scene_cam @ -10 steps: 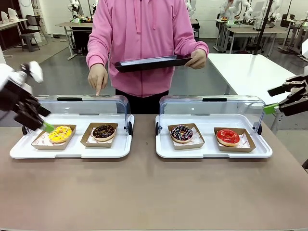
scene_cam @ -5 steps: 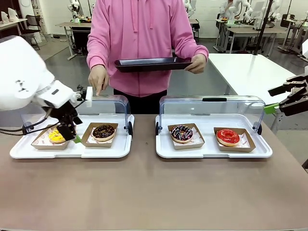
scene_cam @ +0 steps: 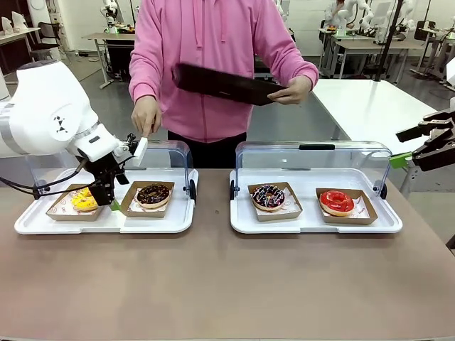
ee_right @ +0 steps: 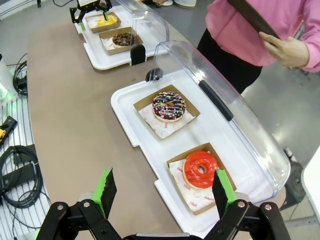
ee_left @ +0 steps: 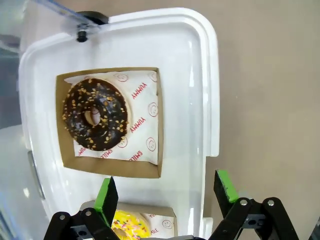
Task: Provide the desired donut to the person.
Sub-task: Pick up and lift the Paper togo box containing the Donut pointed at by the person.
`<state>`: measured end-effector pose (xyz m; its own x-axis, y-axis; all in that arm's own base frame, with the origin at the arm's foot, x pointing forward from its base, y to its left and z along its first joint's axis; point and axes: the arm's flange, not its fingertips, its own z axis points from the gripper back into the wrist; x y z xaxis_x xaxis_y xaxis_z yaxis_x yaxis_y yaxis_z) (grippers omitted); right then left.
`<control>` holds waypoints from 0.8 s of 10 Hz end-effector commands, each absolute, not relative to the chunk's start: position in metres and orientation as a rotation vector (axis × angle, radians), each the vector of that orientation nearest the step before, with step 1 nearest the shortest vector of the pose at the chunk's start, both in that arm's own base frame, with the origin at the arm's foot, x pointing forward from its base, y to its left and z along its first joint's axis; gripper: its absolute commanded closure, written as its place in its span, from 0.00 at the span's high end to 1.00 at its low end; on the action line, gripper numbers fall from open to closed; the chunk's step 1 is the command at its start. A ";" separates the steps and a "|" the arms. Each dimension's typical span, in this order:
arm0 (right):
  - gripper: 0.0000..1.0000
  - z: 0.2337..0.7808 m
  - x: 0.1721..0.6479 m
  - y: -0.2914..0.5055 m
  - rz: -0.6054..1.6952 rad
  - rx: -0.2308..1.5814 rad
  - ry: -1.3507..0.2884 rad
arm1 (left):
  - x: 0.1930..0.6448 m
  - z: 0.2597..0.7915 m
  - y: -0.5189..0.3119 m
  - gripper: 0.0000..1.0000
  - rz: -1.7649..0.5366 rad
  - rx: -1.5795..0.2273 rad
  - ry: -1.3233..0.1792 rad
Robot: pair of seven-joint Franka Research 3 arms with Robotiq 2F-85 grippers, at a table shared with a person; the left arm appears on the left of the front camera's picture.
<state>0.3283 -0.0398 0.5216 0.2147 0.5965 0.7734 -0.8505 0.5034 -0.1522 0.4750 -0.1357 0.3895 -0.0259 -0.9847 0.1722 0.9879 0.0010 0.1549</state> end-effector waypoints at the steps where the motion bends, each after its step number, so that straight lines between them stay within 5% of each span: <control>1: 1.00 0.521 0.332 -0.037 1.017 0.356 -0.904 | 0.484 0.386 -0.132 1.00 -1.619 -0.016 -0.209; 8: 1.00 0.521 0.332 -0.037 1.017 0.356 -0.904 | 0.499 0.345 -0.144 1.00 -1.569 -0.021 -0.191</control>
